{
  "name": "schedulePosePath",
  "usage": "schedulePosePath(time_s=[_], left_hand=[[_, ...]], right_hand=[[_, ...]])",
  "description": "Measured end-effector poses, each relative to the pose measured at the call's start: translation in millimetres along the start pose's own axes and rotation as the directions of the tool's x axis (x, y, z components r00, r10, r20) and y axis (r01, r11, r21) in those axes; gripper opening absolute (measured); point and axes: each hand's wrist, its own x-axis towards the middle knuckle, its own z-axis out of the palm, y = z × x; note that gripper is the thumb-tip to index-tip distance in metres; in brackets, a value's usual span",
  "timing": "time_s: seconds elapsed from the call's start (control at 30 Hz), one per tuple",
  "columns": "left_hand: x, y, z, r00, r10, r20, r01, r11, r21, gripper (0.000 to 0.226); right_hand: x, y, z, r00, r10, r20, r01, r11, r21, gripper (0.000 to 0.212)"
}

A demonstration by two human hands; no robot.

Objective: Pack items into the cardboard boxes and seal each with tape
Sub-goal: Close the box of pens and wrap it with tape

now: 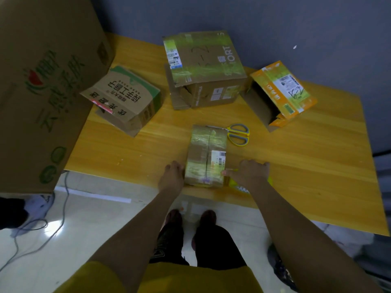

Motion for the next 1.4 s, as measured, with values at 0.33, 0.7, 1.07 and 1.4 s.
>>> schedulePosePath(time_s=[0.33, 0.7, 1.07, 1.4], left_hand=[[-28, 35, -7, 0.987, 0.152, 0.056, -0.156, 0.985, 0.073, 0.059], [-27, 72, 39, 0.99, 0.02, 0.138, -0.09, 0.847, 0.525, 0.133], [-9, 57, -7, 0.946, 0.2, 0.253, -0.232, 0.967, 0.101, 0.131], [-8, 36, -61, 0.77, 0.533, 0.35, -0.595, 0.798, 0.093, 0.094]], right_hand=[[-1, 1, -2, 0.999, 0.018, 0.037, -0.018, 1.0, 0.013, 0.074], [-1, 20, 3, 0.995, -0.079, 0.068, 0.054, 0.95, 0.307, 0.077], [-35, 57, 8, 0.953, -0.116, -0.279, 0.302, 0.384, 0.873, 0.017], [-48, -4, -78, 0.881, -0.353, -0.316, 0.474, 0.686, 0.552, 0.056]])
